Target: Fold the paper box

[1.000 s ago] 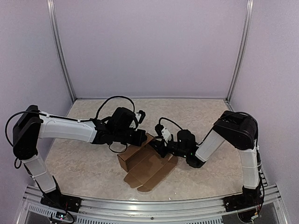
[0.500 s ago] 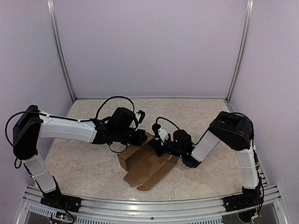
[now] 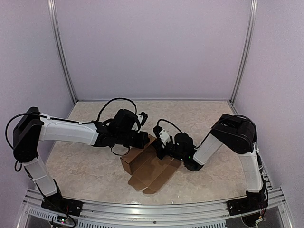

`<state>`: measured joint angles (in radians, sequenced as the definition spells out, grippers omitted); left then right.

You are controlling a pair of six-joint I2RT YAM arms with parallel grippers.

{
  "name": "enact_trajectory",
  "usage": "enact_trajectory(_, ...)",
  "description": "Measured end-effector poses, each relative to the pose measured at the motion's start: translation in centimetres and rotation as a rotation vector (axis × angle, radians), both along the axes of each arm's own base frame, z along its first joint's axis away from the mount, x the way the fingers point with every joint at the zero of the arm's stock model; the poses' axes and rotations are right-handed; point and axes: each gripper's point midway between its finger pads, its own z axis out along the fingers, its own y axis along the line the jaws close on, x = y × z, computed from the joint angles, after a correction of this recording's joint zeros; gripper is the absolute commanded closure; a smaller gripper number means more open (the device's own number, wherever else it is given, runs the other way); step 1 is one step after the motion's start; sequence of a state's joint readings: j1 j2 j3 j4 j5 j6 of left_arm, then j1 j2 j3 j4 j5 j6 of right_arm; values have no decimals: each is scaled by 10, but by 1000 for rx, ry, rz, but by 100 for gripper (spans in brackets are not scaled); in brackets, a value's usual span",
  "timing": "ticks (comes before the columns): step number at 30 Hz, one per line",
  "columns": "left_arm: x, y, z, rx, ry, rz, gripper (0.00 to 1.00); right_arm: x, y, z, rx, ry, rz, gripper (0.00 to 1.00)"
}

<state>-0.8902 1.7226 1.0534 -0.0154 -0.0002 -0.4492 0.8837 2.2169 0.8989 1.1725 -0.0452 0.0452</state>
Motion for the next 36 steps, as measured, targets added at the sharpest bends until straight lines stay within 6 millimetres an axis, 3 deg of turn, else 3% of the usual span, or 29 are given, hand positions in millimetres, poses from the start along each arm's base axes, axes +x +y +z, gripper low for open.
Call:
enact_trajectory(4, 1, 1, 0, 3, -4, 5, 100, 0, 0, 0, -1, -1, -3, 99)
enact_trajectory(7, 1, 1, 0, 4, -5, 8, 100, 1, -1, 0, -1, -1, -6, 87)
enact_trajectory(11, 2, 2, 0, 7, -8, 13, 100, 2, -1, 0, -3, -3, -14, 80)
enact_trajectory(20, 8, 12, 4, 23, -22, 48, 100, 1, -3, -2, -7, 0, -22, 76)
enact_trajectory(24, 11, 21, 18, 12, -44, 73, 97, 1, -3, -2, -7, 0, -23, 84)
enact_trajectory(27, 15, 27, 33, -6, -70, 94, 96, 2, -3, -2, -7, 2, -24, 100)
enact_trajectory(31, 18, 34, 44, -19, -92, 115, 96, 1, -3, -3, -9, 0, -23, 100)
enact_trajectory(36, 20, 44, 40, -6, -90, 137, 96, 1, -3, -3, -8, 0, -21, 100)
